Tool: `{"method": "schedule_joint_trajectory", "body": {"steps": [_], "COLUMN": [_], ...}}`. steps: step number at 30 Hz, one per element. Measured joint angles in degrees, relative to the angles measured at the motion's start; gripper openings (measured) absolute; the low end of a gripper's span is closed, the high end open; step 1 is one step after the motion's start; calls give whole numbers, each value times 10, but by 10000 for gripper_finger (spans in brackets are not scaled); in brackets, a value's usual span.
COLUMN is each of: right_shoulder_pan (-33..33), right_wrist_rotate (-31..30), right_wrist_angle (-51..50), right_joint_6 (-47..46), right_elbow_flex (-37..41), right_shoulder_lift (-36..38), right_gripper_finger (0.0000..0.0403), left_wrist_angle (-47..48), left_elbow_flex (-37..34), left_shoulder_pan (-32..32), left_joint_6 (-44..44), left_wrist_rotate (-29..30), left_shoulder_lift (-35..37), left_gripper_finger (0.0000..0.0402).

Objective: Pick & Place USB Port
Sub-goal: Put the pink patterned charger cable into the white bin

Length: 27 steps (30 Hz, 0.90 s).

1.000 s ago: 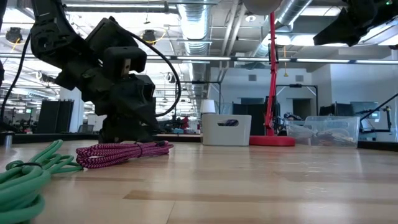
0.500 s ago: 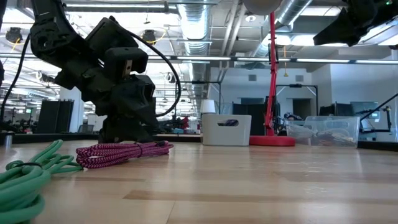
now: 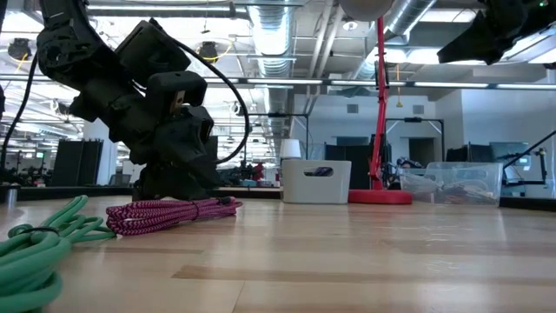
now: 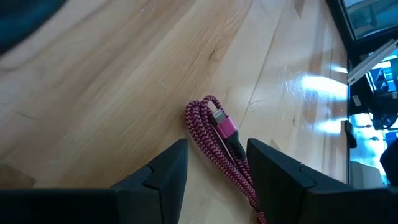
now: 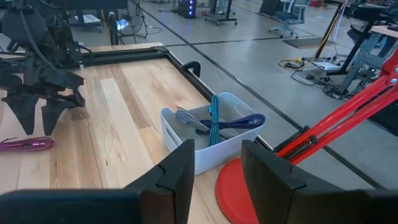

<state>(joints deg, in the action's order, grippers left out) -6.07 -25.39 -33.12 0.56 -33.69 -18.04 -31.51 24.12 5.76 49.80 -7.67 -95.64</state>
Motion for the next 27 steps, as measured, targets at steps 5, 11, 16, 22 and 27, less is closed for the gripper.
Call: {"method": "schedule_joint_trajectory", "body": {"steps": [5, 11, 16, 22, 27], "right_shoulder_pan": [0, 0, 0, 0, 0], "right_wrist_rotate": [0, 0, 0, 0, 0], "right_wrist_angle": [0, 1, 1, 1, 1], "right_joint_6": [0, 0, 0, 0, 0], "right_elbow_flex": [0, 0, 0, 0, 0], "right_shoulder_lift": [0, 0, 0, 0, 0], "right_gripper_finger": [124, 124, 124, 124, 124], "left_wrist_angle": [8, 9, 0, -11, -12], "left_elbow_flex": [15, 38, 60, 76, 76], "left_shoulder_pan": [7, 14, 14, 14, 14], "left_joint_6": [-2, -15, -19, -46, -46], "left_wrist_rotate": [6, 2, 4, -4, -7], "left_shoulder_lift": [-1, -13, -56, -71, -69], "left_gripper_finger": [155, 130, 118, 95, 36]}}
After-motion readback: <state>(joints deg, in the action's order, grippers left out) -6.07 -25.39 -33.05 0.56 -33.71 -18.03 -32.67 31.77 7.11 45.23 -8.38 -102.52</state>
